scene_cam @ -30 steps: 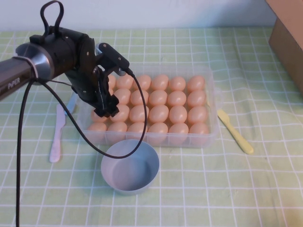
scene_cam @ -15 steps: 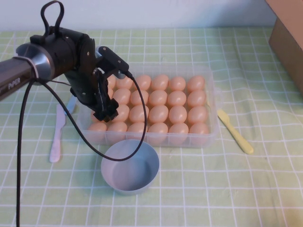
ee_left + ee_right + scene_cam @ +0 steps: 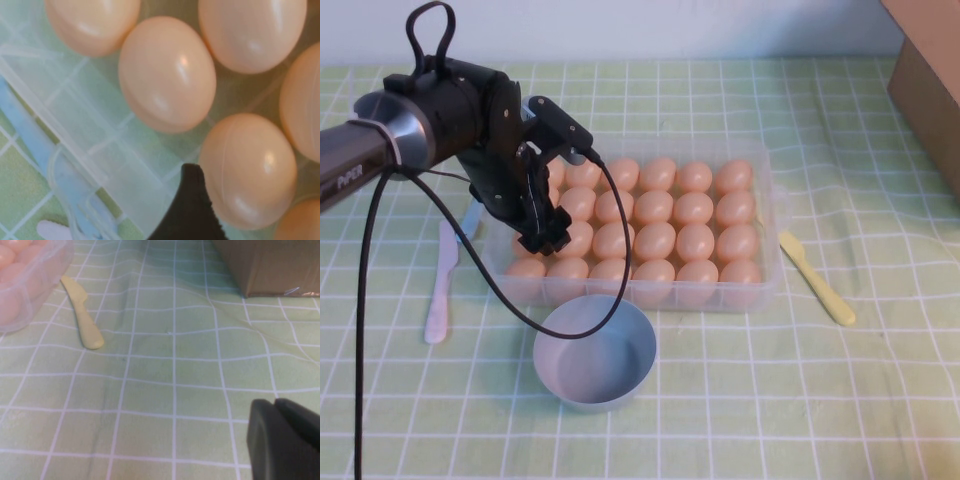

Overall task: Take an egg out of the egg box
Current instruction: Pick up the egg from the plastic box

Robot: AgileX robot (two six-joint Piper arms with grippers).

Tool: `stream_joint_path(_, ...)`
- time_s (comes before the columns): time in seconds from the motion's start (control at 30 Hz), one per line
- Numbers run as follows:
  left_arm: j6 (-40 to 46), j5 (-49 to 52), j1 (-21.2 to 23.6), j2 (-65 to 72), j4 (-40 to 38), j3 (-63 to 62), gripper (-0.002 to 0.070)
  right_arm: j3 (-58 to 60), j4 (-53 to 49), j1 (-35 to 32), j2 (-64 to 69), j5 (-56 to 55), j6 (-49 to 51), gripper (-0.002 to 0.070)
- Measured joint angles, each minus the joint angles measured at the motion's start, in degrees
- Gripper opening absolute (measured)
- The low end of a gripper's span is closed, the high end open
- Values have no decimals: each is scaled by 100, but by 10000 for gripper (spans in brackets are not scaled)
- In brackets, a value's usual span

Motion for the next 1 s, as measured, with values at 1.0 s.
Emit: stream_joint_path(1.0,0,110,0,144,-23,0,505,0,0,0,0,0,0,-17)
